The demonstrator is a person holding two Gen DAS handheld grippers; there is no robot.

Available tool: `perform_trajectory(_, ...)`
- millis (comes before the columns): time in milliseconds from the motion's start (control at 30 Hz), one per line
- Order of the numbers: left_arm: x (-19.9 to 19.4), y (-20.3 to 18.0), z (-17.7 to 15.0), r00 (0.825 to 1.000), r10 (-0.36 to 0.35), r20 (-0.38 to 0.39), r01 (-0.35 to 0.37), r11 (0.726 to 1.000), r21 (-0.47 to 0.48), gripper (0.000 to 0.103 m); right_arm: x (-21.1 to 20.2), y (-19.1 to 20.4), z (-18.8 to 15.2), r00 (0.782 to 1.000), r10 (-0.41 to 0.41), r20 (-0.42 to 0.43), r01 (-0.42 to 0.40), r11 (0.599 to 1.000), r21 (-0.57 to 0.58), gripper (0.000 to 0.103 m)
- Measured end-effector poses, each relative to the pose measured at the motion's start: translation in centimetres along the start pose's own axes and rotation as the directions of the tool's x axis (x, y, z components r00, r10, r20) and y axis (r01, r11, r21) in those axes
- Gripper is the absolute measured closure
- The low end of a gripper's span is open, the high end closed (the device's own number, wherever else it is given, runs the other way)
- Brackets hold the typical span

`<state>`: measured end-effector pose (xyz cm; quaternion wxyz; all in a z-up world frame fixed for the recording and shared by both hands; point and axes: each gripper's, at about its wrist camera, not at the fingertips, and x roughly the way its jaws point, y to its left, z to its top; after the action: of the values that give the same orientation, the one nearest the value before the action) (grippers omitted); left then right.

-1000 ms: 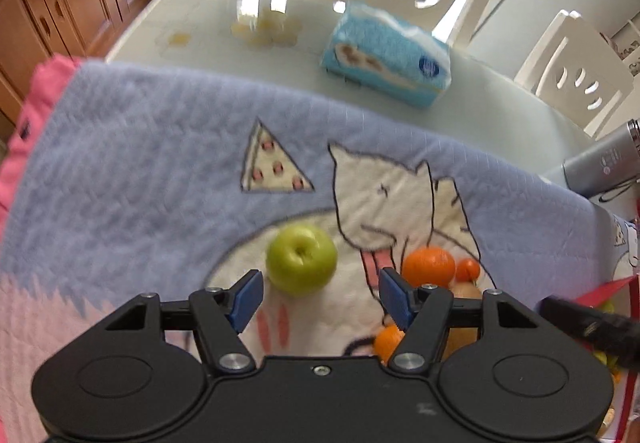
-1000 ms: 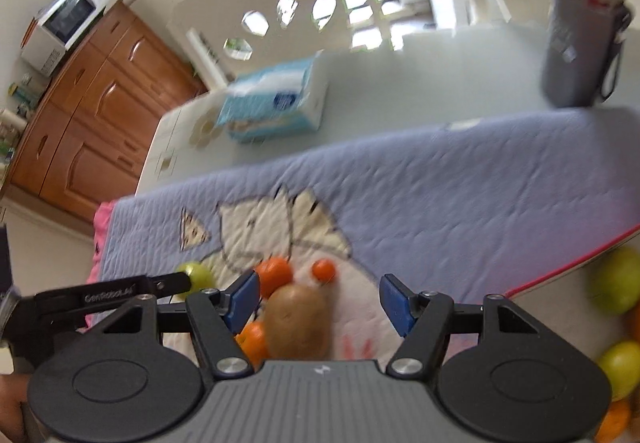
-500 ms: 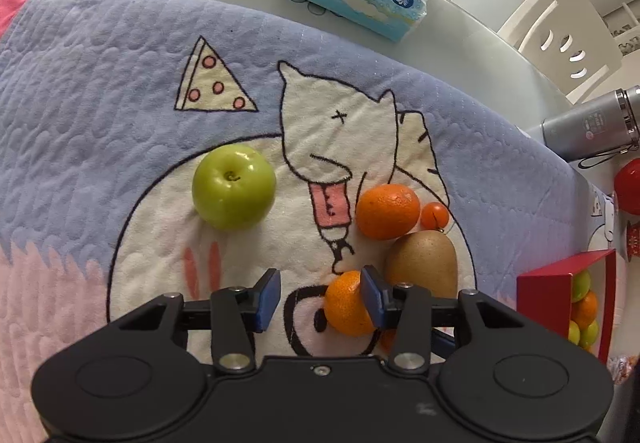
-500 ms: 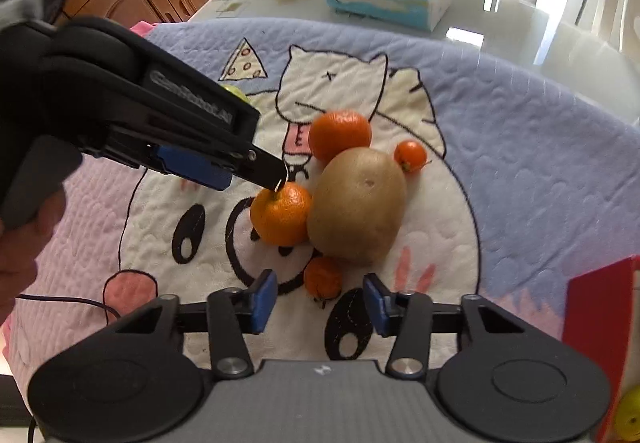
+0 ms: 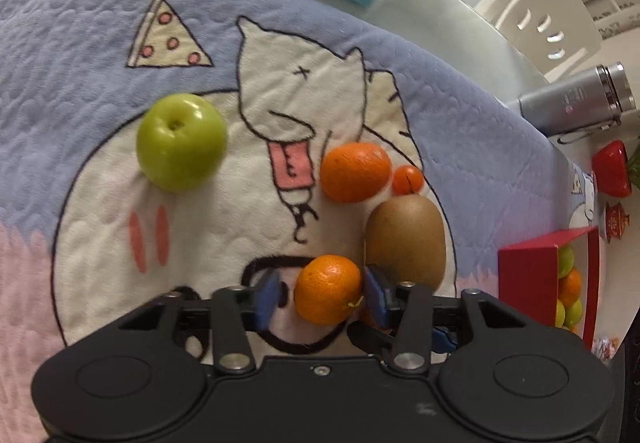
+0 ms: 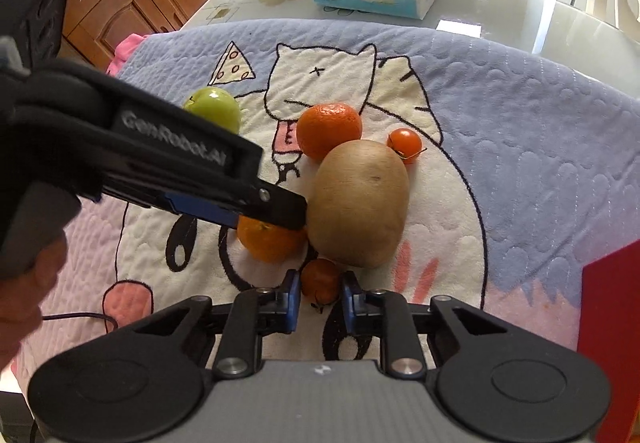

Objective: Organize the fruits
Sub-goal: 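Grasp a mandarin with the left tool while the right tool grasps a cherry tomato, then carry the mandarin and cherry tomato into the box and open both tools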

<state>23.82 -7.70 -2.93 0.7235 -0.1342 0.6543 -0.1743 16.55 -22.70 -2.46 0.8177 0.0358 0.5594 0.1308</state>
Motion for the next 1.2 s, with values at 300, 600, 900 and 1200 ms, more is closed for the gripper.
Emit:
perform_trajectory(300,-0.6,-1.1,-0.9,0.997,0.062,0.046,-0.064,0.997,0.032,0.06,-0.6,0.0,-0.7,1.0,0.005,0.017,-0.005,1.0,0.004,0.08)
perform_trajectory(600,-1.5,-1.7,-1.9,0.991,0.107,0.08,-0.111,0.992,0.055,0.06,-2.1,-0.3,-1.2,0.999,0.007,0.04,-0.008,1.0,0.023,0.08)
perform_trajectory(900,-3.7,-4.0,-3.1,0.983,0.112,0.146,-0.127,0.987,0.101,0.06,-4.8,-0.2,-2.0,0.996,0.001,0.093,-0.004,0.999,0.034,0.08)
perform_trajectory(1200,-5.6,-7.7,-4.9,0.975,0.096,0.201,-0.131,0.978,0.164,0.06,-9.1,-1.4,-3.7,0.984,-0.027,0.177,0.014,0.997,0.074,0.08)
